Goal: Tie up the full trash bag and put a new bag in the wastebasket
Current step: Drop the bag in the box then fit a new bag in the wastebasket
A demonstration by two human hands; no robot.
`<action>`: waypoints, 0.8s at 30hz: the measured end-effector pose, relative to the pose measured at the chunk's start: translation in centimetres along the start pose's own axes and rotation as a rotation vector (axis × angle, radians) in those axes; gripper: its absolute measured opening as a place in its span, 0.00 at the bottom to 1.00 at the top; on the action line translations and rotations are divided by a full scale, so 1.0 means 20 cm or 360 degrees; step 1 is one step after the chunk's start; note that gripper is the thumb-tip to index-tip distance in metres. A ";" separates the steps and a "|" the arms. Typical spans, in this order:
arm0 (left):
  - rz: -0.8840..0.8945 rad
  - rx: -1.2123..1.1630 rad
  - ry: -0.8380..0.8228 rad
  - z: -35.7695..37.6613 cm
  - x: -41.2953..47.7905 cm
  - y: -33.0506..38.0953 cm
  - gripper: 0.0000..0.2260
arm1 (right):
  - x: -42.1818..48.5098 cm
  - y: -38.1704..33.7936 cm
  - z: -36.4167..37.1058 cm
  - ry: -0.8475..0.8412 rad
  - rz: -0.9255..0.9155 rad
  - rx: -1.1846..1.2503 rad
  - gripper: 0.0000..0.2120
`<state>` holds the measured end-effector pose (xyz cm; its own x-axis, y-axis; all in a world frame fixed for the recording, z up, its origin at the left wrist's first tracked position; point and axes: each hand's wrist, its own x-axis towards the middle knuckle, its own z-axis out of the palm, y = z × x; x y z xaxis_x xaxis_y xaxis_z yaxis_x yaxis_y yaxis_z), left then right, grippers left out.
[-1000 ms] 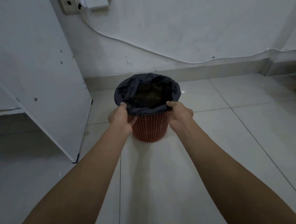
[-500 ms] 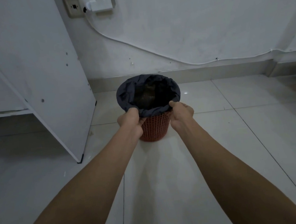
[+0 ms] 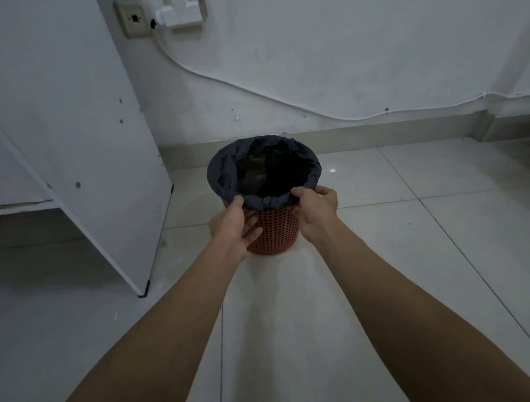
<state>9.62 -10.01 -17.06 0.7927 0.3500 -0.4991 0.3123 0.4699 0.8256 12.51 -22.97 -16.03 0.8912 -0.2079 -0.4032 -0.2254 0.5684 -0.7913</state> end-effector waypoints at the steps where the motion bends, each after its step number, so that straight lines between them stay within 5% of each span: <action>1: 0.0027 0.0046 0.0010 -0.01 0.01 0.01 0.13 | 0.01 0.00 -0.01 -0.0021 0.0001 -0.0017 0.21; 5: 0.0148 0.0080 0.0073 -0.09 0.04 0.06 0.11 | 0.03 -0.02 -0.04 -0.0113 -0.0004 -0.0036 0.19; 11: 0.0154 -0.0135 -0.0186 -0.16 0.05 0.15 0.19 | 0.03 -0.04 -0.07 -0.0145 -0.0030 -0.0118 0.16; 18: 0.0235 -0.0039 -0.0112 -0.17 0.02 0.15 0.21 | 0.03 -0.05 -0.07 -0.0231 -0.0062 -0.0332 0.22; 24: 0.0666 0.0982 0.0025 -0.27 0.01 0.15 0.31 | 0.03 -0.06 -0.13 -0.0214 -0.0386 -0.1015 0.30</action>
<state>7.90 -4.18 -16.05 0.9037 0.4135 -0.1107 0.2270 -0.2438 0.9429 12.29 -25.77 -16.46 0.9774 -0.1459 -0.1530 -0.1643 -0.0690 -0.9840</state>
